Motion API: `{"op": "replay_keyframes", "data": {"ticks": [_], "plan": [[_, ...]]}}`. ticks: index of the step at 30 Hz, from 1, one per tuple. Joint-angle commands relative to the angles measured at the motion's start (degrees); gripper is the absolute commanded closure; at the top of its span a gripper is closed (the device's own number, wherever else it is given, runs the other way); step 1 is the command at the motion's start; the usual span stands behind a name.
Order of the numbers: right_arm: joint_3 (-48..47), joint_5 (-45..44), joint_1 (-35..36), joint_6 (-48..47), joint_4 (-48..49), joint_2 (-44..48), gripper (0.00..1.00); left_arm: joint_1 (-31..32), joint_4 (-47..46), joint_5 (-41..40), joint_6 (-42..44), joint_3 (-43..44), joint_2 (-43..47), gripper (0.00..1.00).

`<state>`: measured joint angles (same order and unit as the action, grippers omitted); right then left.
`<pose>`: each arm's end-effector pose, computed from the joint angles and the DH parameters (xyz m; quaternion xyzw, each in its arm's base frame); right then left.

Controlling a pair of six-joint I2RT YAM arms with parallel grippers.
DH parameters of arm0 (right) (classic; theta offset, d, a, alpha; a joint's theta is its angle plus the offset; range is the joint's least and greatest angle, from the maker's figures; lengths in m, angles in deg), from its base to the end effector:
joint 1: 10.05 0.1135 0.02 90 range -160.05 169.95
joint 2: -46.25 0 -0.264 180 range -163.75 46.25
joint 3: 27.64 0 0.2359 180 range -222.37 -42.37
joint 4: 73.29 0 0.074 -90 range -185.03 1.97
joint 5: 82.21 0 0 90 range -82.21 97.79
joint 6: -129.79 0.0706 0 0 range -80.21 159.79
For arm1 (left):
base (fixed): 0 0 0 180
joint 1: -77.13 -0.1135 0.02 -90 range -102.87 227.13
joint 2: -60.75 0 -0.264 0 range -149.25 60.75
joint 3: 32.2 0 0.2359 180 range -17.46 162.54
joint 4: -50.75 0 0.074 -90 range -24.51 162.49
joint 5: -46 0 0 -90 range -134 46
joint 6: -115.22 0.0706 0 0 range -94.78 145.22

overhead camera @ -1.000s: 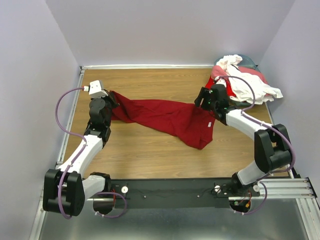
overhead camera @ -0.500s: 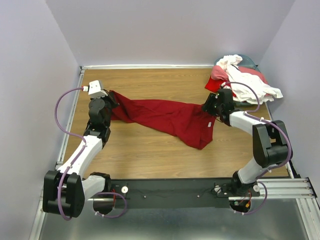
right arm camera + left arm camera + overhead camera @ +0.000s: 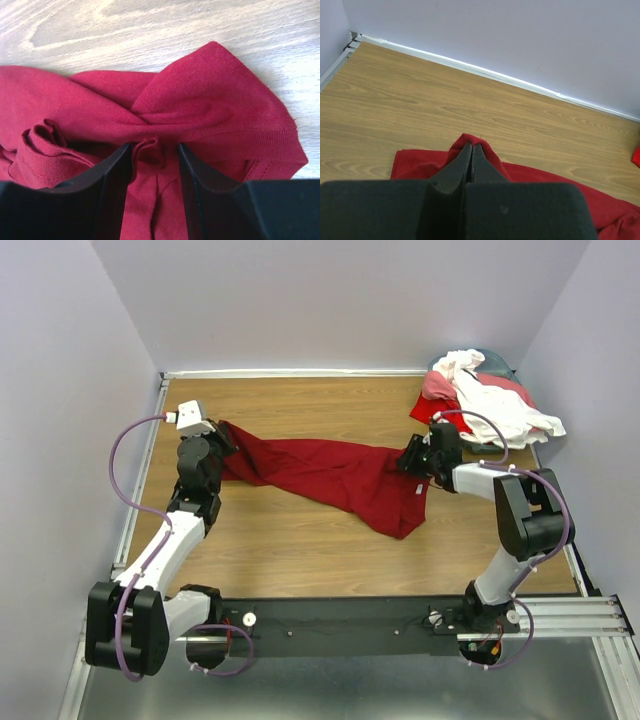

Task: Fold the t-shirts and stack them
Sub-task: Flatten the tshirt out

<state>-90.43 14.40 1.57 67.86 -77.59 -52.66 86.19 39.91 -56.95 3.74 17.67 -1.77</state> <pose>0.3521 0.0807 0.1418 0.1057 0.9005 0.1913 0.3760 0.2702 -0.0271 0.2915 -0.1552 0.7009 -0.1040 0.6883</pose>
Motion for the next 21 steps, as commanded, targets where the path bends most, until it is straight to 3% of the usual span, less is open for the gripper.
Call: {"op": "replay_keyframes", "data": {"ticks": [1, 5, 12, 19, 21], "plan": [[-1.17, 1.56, -0.19, 0.14, 1.16, -1.19, 0.5, -0.27, -0.52, 0.56, -0.32, 0.99, 1.35, 1.0], [-1.52, 2.26, -0.19, -0.48, 1.78, -1.46, 0.54, -0.27, -0.52, 0.47, -0.23, 0.99, 1.26, 1.0], [-2.39, 3.93, -0.19, -2.23, 2.66, -1.11, 0.72, -0.27, -0.43, 0.12, -0.15, 0.99, 1.17, 1.0], [-3.36, 4.99, -0.19, -3.55, 2.57, -0.85, 0.98, -0.27, -0.35, -0.06, 0.03, 0.99, 1.7, 1.0], [-3.01, 4.73, -0.19, -3.73, 2.57, 1.35, 0.99, -0.27, -0.17, -0.32, 0.12, 0.99, 1.96, 1.0]]}}
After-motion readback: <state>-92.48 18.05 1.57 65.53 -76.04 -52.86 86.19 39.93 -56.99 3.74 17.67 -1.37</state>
